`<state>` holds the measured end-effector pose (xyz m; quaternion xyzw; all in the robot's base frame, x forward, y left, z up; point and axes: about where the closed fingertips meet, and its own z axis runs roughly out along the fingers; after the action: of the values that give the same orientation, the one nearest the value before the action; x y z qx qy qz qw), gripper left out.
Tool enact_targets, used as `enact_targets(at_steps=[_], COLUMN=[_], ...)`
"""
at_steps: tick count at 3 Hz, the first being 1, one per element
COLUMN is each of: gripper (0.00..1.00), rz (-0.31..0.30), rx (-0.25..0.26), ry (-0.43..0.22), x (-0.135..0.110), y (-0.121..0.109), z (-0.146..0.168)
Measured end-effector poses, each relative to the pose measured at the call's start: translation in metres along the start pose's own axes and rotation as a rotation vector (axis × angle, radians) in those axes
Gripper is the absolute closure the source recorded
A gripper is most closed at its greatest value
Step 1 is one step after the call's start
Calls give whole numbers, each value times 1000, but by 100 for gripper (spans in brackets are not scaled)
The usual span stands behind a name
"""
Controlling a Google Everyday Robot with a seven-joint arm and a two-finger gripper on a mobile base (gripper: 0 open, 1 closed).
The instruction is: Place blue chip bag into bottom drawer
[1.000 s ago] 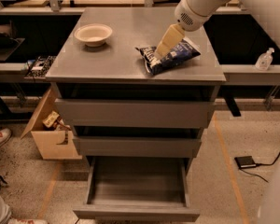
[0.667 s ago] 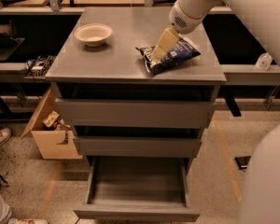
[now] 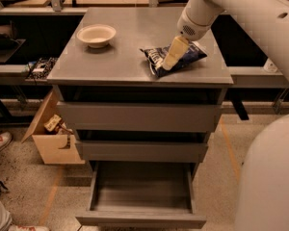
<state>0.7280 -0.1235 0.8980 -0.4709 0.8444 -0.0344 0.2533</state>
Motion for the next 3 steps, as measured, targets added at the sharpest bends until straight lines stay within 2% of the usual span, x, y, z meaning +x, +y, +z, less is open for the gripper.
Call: enact_targets(at_steps=[1, 3], gripper=[0, 0], rz=[-10, -31], rx=[17, 5], ry=[32, 84], x=[7, 17], y=[-8, -11], z=[12, 34])
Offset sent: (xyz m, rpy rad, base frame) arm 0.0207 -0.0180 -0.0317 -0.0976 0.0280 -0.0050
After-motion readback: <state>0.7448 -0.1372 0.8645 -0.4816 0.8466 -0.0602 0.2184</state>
